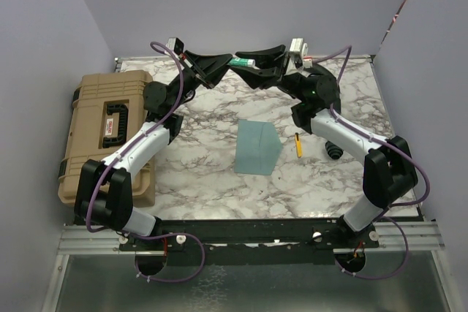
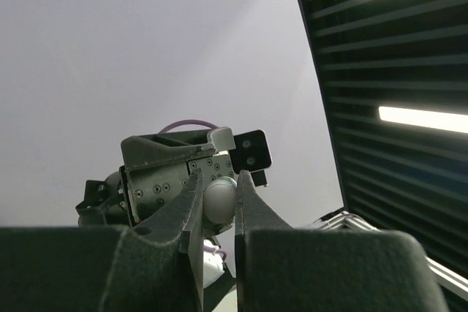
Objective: Place the letter into the envelope and seal it
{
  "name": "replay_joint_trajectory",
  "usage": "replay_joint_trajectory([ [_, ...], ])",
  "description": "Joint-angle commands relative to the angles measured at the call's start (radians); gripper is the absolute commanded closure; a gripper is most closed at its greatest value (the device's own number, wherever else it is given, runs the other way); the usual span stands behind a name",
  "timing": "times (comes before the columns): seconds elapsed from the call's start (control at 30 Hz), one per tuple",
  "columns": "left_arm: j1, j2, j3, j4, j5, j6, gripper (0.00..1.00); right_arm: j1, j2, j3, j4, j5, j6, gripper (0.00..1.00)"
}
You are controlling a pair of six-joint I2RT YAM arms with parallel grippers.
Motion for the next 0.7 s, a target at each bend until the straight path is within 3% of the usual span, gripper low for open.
replay_joint_trajectory([
  [0.0,-0.010,0.005,-0.011,0.038,-0.030,-0.010,1.00,0.009,-0.021,0.035,-0.033,-0.031,-0.038,0.58],
  [0.3,-0.010,0.009,-0.009,0.012,-0.022,0.009,1.00,0.023,-0.029,0.049,-0.089,-0.054,-0.068,0.51],
  [0.53,-0.010,0.011,-0.010,0.007,-0.025,0.015,1.00,0.028,-0.030,0.058,-0.110,-0.053,-0.076,0.68],
  [0.67,-0.011,0.012,-0.019,-0.005,-0.026,0.017,1.00,0.028,-0.037,0.057,-0.127,-0.051,-0.084,0.59],
])
